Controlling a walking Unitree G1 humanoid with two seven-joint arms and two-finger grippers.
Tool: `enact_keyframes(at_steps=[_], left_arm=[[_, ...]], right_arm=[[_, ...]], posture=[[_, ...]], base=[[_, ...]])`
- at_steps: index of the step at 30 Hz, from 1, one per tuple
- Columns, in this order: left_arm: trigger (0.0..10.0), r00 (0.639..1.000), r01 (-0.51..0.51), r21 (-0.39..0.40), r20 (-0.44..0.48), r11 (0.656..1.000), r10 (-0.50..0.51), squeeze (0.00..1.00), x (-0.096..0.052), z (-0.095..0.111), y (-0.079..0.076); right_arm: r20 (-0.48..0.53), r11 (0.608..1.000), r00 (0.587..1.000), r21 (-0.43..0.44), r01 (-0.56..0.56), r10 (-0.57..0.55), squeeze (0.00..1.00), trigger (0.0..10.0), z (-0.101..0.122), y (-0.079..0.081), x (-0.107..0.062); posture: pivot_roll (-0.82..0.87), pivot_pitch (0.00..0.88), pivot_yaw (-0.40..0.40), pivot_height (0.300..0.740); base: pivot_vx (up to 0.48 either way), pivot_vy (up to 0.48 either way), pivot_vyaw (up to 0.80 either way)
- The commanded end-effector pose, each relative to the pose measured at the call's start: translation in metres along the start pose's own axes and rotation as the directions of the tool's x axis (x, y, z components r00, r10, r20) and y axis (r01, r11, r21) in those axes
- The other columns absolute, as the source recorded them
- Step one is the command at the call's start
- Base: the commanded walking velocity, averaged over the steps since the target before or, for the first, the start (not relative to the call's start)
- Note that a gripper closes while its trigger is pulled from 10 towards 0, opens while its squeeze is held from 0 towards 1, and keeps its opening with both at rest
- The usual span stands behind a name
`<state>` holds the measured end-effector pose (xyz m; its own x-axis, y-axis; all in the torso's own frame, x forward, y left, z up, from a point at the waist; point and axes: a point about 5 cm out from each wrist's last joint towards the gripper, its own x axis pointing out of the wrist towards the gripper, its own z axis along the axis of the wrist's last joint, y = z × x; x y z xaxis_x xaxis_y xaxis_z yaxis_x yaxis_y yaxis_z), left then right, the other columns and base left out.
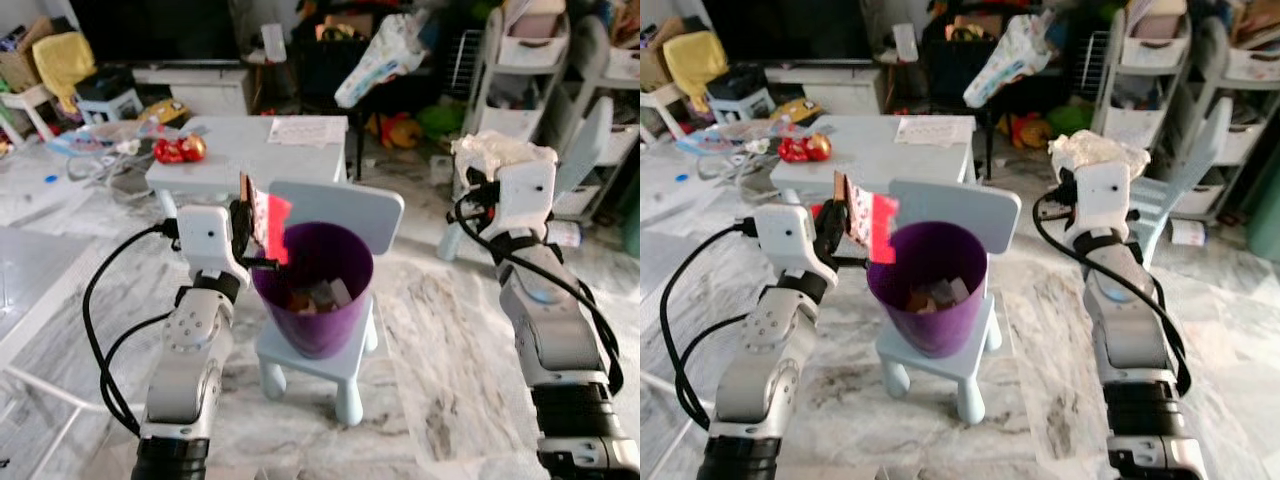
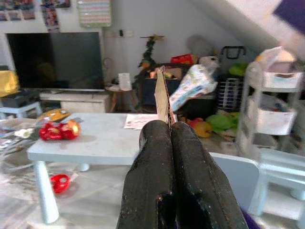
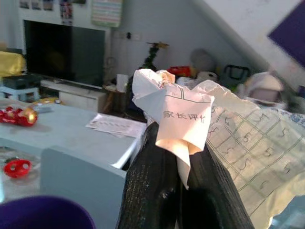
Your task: Picking trash to rubbish bin
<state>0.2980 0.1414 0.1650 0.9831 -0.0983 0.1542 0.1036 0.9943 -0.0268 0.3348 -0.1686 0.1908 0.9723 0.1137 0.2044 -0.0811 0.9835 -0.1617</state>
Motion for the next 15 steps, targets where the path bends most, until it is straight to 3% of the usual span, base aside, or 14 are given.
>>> enact_keyframes(at_steps=[1, 8, 15], left_arm=[[10.0, 1.000, 0.001, 0.005, 0.010, 1.000, -0.001, 0.00, 0.0022, 0.0041, 0.0015], [10.0, 1.000, -0.007, 0.016, 0.007, 1.000, 0.007, 0.00, 0.0028, 0.0040, 0.0032], [10.0, 1.000, -0.022, 0.028, -0.011, 0.999, 0.022, 0.00, 0.0025, 0.0012, 0.0049]], right_arm=[[0.017, 1.000, 1.000, -0.007, 0.004, -0.004, 0.00, 10.0, 0.0055, -0.0017, 0.0013], [0.018, 0.999, 1.000, -0.027, -0.018, 0.019, 0.00, 10.0, 0.0049, 0.0011, 0.0010], [0.021, 0.999, 0.999, -0.023, -0.028, 0.028, 0.00, 10.0, 0.0044, 0.0050, 0.0010]], posture=[[0.01, 0.031, 0.034, 0.740], [0.01, 0.029, 0.034, 0.740], [0.02, 0.027, 0.035, 0.740]], base=[[0.345, 0.000, 0.00], [0.472, 0.000, 0.00], [0.318, 0.000, 0.75]])
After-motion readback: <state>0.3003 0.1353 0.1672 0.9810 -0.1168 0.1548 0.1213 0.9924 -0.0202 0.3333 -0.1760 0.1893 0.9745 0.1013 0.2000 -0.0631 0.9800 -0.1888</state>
